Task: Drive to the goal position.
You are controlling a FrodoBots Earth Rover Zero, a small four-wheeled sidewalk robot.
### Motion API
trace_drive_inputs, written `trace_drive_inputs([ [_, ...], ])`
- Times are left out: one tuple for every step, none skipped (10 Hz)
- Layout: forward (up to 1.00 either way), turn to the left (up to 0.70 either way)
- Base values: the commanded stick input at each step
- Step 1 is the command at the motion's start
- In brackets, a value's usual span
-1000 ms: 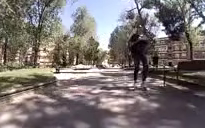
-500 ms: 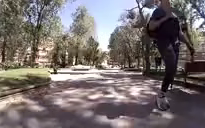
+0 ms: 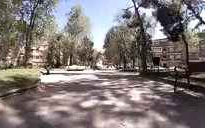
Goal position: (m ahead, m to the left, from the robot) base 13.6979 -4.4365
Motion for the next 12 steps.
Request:
trace_drive_inputs([
  [0.7, 0.01],
  [0.7, 0.01],
  [0.7, 0.01],
  [0.7, 0.01],
  [0.7, 0.01],
  [0.7, 0.01],
  [0.7, 0.01],
  [0.7, 0.01],
  [0.7, 0.01],
  [0.7, 0.01],
  [0.7, 0.01],
  [0.7, 0.01],
])
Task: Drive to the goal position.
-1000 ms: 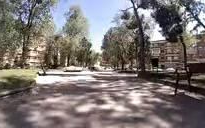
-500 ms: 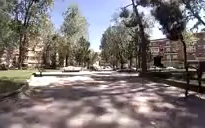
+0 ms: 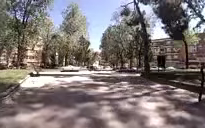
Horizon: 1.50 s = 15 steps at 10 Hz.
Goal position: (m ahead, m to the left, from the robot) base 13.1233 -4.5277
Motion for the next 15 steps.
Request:
trace_drive_inputs([
  [0.7, 0.01],
  [0.7, 0.01],
  [0.7, 0.01],
  [0.7, 0.01],
  [0.7, 0.01],
  [0.7, 0.01],
  [0.7, 0.01],
  [0.7, 0.01],
  [0.7, 0.01],
  [0.7, 0.01],
  [0.7, 0.01],
  [0.7, 0.01],
  [0.7, 0.01],
  [0.7, 0.01],
  [0.7, 0.01],
])
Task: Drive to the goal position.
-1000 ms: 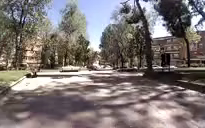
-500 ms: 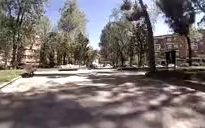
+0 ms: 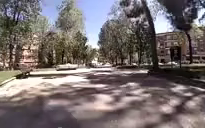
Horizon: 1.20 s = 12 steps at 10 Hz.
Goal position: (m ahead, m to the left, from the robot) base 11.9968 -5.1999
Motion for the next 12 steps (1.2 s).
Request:
trace_drive_inputs([
  [0.7, 0.01],
  [0.7, 0.01],
  [0.7, 0.01],
  [0.7, 0.01],
  [0.7, 0.01],
  [0.7, 0.01],
  [0.7, 0.01],
  [0.7, 0.01],
  [0.7, 0.01],
  [0.7, 0.01],
  [0.7, 0.01],
  [0.7, 0.01],
])
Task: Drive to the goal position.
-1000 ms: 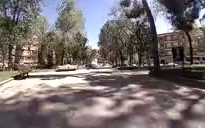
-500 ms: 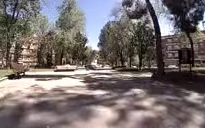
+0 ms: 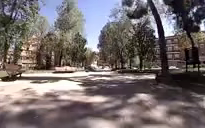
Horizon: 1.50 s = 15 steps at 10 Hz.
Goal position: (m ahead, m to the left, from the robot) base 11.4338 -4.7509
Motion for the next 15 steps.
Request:
trace_drive_inputs([
  [0.7, 0.01],
  [0.7, 0.01],
  [0.7, 0.01],
  [0.7, 0.01],
  [0.7, 0.01],
  [0.7, 0.01],
  [0.7, 0.01],
  [0.7, 0.01],
  [0.7, 0.01],
  [0.7, 0.01],
  [0.7, 0.01],
  [0.7, 0.01],
  [0.7, 0.01],
  [0.7, 0.01],
  [0.7, 0.01],
])
